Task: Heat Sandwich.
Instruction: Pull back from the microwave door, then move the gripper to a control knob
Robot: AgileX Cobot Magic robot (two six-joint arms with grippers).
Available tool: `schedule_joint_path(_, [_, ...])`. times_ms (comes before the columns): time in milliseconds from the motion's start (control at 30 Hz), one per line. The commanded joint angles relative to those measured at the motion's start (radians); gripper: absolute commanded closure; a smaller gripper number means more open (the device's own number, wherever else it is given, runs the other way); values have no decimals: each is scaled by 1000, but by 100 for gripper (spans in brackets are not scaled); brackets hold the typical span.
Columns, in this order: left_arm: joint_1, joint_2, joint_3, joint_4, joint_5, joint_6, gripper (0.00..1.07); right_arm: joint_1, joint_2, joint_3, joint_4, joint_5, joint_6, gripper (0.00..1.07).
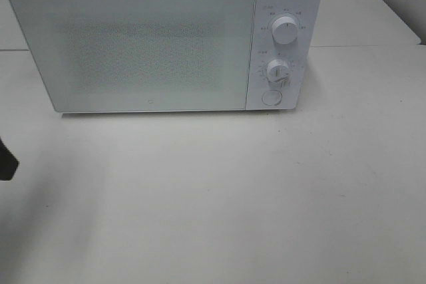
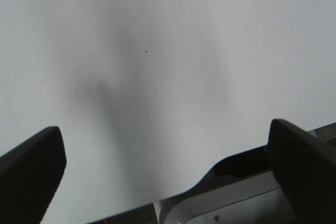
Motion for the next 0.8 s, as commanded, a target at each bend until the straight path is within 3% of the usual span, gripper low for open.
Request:
schedule_joint_path(33, [47, -52, -1, 5, 83, -40, 4, -8, -27, 1, 3, -11, -8, 32])
schedule_joint_path(167, [114, -173, -1, 27, 213, -78, 4, -8, -27, 1, 3, -11, -8, 32])
schedule_joint_path(467, [123, -435, -1, 181, 327, -200, 4, -8, -27, 1, 3, -11, -8, 32])
schedule_joint_path(567, [123, -589, 0, 248, 358, -245, 4, -8, -27, 1, 3, -11, -8, 32])
schedule_joint_path(800, [123, -806, 2, 267, 347, -245, 4, -8, -27, 1, 3, -11, -8, 32])
